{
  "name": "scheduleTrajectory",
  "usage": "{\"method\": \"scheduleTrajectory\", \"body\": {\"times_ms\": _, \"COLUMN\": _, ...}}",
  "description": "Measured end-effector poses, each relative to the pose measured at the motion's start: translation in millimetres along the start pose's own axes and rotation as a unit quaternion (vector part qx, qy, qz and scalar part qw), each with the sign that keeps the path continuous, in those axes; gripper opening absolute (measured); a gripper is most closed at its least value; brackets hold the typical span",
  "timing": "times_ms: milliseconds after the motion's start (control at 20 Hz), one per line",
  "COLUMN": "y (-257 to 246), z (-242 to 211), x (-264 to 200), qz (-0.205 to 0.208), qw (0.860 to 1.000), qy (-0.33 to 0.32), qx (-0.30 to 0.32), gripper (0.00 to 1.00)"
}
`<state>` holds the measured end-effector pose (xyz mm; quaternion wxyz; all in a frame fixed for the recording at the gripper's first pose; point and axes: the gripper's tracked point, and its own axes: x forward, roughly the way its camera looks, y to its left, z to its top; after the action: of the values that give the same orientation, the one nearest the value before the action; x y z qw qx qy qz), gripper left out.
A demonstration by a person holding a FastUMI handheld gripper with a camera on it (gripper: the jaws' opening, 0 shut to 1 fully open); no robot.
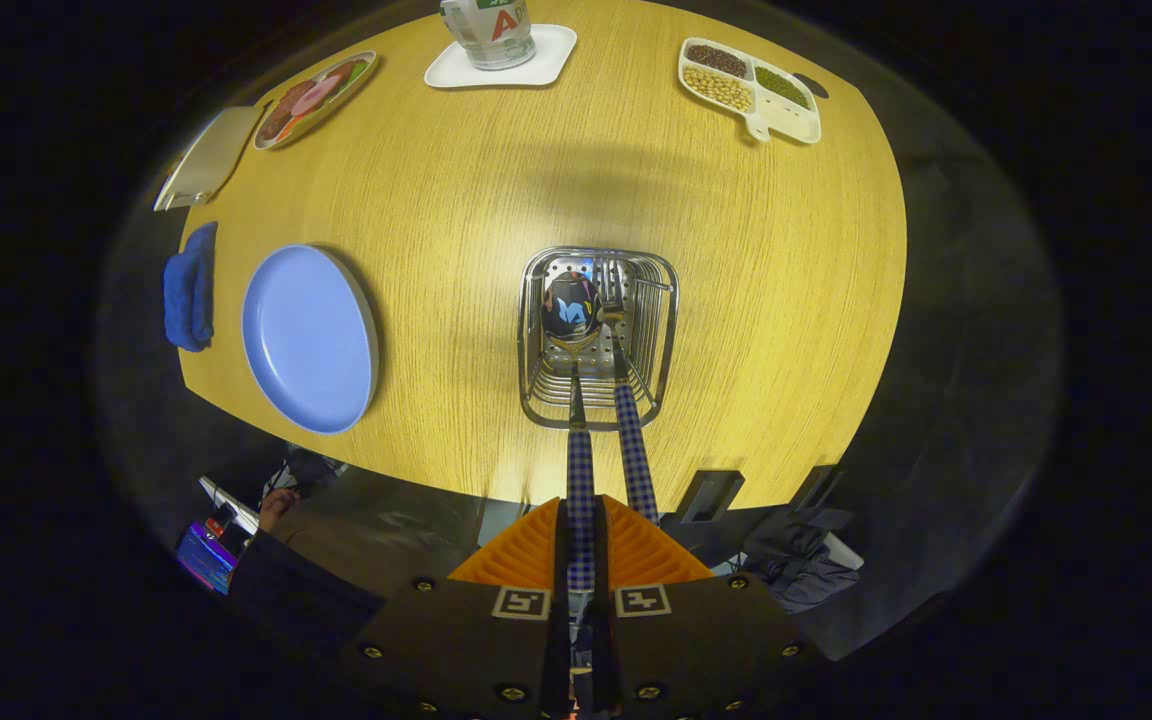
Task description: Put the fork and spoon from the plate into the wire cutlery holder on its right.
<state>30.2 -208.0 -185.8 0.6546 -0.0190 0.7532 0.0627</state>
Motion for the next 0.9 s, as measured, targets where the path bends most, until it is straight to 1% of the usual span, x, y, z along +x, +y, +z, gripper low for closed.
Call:
{"method": "scheduleTrajectory", "body": {"times_ms": 150, "y": -3.0, "z": 5.1, "x": 3.9, "qz": -0.011, "qw": 1.000, "qy": 0.017, "qx": -0.009, "gripper": 0.09}}
{"method": "scheduleTrajectory", "body": {"times_ms": 300, "y": -1.4, "z": 13.3, "x": 4.1, "qz": -0.013, "qw": 1.000, "qy": 0.019, "qx": -0.013, "gripper": 0.09}}
{"method": "scheduleTrajectory", "body": {"times_ms": 400, "y": 0.0, "z": 18.3, "x": 2.8, "qz": -0.014, "qw": 1.000, "qy": 0.014, "qx": -0.015, "gripper": 0.12}}
{"method": "scheduleTrajectory", "body": {"times_ms": 700, "y": -2.1, "z": 20.6, "x": -6.0, "qz": -0.020, "qw": 1.000, "qy": -0.007, "qx": -0.015, "gripper": 0.14}}
{"method": "scheduleTrajectory", "body": {"times_ms": 800, "y": -0.1, "z": 21.0, "x": -13.6, "qz": -0.018, "qw": 0.999, "qy": -0.024, "qx": -0.015, "gripper": 0.14}}
{"method": "scheduleTrajectory", "body": {"times_ms": 900, "y": 3.4, "z": 25.8, "x": -28.9, "qz": -0.020, "qw": 0.997, "qy": -0.068, "qx": -0.009, "gripper": 0.14}}
